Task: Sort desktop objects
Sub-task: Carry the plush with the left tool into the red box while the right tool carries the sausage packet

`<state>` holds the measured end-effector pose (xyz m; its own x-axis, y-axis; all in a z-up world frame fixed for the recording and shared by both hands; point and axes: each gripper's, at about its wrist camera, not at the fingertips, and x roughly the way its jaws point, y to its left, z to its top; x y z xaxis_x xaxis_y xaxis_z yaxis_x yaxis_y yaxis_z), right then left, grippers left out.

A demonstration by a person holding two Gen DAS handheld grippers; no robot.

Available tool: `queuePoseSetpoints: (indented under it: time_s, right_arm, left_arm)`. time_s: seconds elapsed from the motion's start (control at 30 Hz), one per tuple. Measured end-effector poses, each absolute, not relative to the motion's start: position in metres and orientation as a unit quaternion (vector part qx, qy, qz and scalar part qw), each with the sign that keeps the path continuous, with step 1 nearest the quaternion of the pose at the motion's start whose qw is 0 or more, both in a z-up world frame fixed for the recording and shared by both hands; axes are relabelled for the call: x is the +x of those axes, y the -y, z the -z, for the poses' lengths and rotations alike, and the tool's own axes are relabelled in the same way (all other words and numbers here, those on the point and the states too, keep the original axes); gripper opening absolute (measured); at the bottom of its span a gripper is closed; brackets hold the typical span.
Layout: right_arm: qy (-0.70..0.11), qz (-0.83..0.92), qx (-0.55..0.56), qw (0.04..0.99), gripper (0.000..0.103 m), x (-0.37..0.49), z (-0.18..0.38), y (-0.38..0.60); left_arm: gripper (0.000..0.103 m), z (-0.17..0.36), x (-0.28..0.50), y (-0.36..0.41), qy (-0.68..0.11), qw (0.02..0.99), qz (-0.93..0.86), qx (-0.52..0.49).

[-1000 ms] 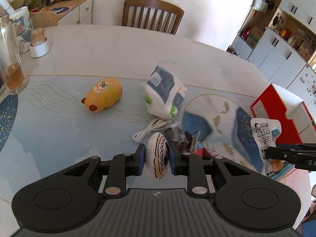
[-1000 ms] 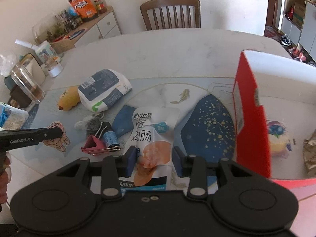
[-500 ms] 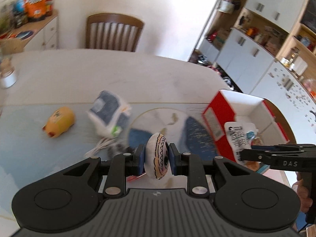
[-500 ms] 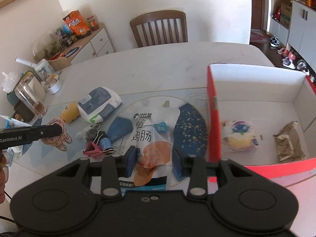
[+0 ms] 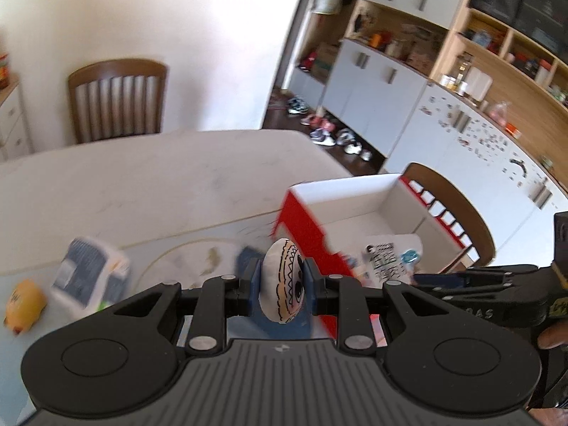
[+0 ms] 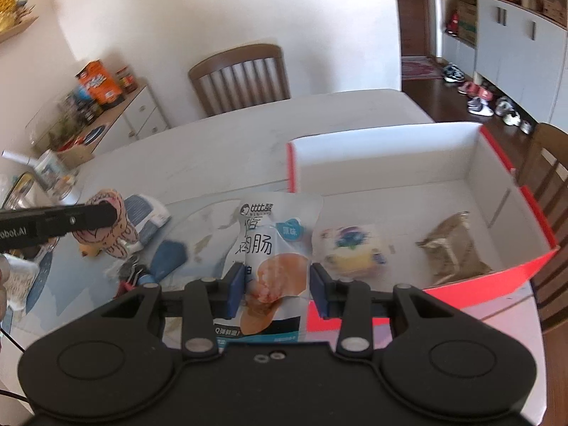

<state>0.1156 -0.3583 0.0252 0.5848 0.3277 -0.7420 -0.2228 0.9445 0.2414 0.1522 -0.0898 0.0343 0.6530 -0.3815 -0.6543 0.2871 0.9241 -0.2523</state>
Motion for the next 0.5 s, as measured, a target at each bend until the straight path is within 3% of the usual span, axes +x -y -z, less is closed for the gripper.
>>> queuePoseSetpoints:
  time_s: [0.5]
  right_arm:
    - [-0.411, -0.099, 0.067, 0.904, 0.038, 0.134, -0.024, 0.422]
  left_arm:
    - [0.024, -0.043, 0.200, 0.186, -0.368, 0.895, 0.251, -0.019]
